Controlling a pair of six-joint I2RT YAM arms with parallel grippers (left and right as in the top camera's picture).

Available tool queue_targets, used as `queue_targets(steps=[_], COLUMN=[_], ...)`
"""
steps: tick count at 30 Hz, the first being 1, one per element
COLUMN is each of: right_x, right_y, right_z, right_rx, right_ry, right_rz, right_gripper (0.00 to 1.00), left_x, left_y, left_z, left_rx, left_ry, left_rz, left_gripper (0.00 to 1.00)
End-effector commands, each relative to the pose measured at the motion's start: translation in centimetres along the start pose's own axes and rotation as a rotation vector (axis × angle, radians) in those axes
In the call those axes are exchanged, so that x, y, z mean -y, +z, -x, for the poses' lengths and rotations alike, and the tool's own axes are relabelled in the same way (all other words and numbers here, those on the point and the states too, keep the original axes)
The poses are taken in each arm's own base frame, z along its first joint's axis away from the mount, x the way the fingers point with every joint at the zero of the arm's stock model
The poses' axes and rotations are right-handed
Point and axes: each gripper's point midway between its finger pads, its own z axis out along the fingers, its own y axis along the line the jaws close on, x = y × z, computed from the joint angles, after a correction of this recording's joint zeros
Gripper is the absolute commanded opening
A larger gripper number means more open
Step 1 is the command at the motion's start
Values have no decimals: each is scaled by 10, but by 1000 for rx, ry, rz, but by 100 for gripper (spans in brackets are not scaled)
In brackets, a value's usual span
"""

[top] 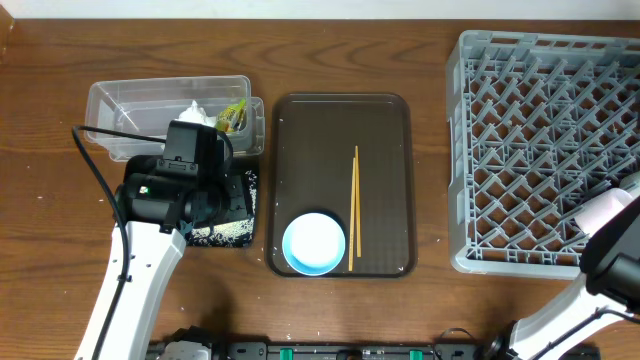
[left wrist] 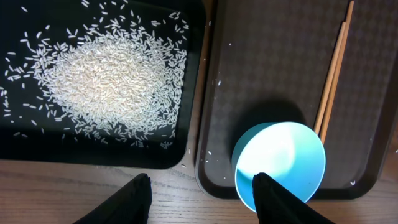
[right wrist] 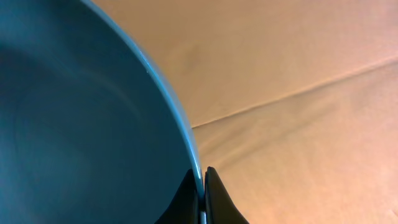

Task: Sort waste into correct bins and load items into the dishwasher rack
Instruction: 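Carry the blue plate right and set it upright in the rack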

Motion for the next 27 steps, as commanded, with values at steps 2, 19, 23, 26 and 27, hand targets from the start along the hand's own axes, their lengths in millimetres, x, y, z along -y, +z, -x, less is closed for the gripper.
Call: queue_targets(steps=[2,19,23,26,27], right_x=[-19,-97,-93,-74,-66], right_y=[8,-47,-59,-77,-86], right_z=[-4,-13,-10,6,13], right_rx=[-12,-61,-54,-7,18], right_ry=[-46,31,47,88,110], right_rz=[12,198,209,212,220], right_gripper=[1,39,63,75,80], left_x=[-3,-2,-2,-2,-2], left_y=[1,1,1,1,1], left_z=[-1,3,3,3,3], left_rx=[-2,12,13,13,13], left_ry=[-14,-34,-34,-34,-34], left_rz=[11,6,6,6,6], left_gripper=[56,55,56,55,56])
